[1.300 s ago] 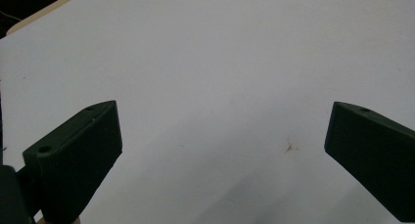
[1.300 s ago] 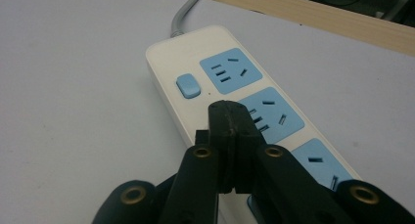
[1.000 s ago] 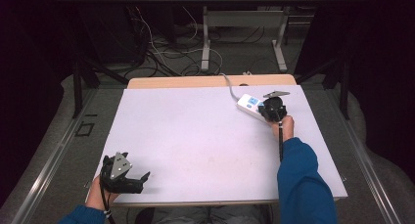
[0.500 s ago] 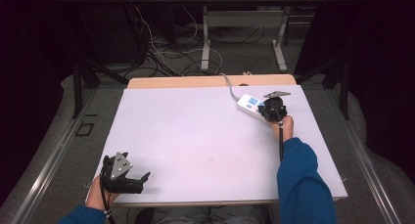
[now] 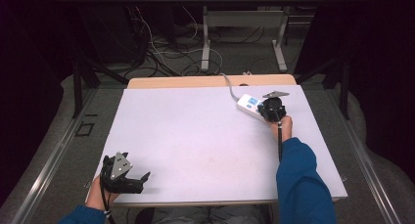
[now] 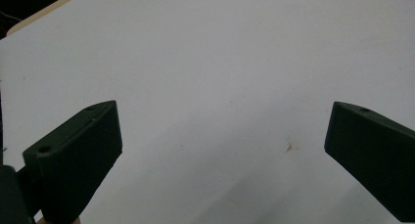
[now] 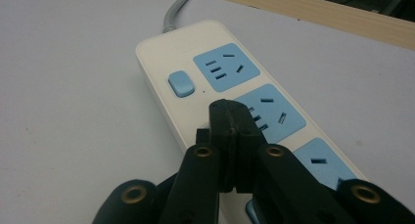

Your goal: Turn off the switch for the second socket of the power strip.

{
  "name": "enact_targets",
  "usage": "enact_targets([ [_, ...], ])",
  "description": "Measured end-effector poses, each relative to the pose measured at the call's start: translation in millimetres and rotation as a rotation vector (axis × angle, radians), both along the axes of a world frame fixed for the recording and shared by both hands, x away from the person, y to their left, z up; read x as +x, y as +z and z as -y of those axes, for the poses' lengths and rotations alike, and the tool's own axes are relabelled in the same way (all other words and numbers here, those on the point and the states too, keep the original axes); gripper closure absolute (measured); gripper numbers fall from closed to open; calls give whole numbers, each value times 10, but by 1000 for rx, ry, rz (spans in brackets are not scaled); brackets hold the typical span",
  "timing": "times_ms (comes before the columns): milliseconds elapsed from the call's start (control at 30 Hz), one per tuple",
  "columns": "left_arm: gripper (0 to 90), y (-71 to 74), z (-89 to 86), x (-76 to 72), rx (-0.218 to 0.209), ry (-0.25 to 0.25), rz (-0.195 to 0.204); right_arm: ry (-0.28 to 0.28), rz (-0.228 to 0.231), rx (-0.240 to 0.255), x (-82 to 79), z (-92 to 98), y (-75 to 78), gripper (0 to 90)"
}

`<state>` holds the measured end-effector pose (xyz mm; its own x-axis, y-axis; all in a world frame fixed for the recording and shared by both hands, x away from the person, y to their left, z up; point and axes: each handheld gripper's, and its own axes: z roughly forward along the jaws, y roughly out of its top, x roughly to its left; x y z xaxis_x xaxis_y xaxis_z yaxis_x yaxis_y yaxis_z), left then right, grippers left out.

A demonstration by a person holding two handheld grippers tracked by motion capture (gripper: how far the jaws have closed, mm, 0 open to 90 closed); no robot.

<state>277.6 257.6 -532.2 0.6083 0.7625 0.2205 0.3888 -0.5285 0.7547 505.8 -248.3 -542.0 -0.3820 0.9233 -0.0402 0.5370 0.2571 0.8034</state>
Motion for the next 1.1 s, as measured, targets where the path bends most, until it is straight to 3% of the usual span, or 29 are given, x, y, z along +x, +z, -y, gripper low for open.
enact_targets([
  [1100,6,2,0,-4,4,1,-1,-16,6,-6,-4,-43,-12,900],
])
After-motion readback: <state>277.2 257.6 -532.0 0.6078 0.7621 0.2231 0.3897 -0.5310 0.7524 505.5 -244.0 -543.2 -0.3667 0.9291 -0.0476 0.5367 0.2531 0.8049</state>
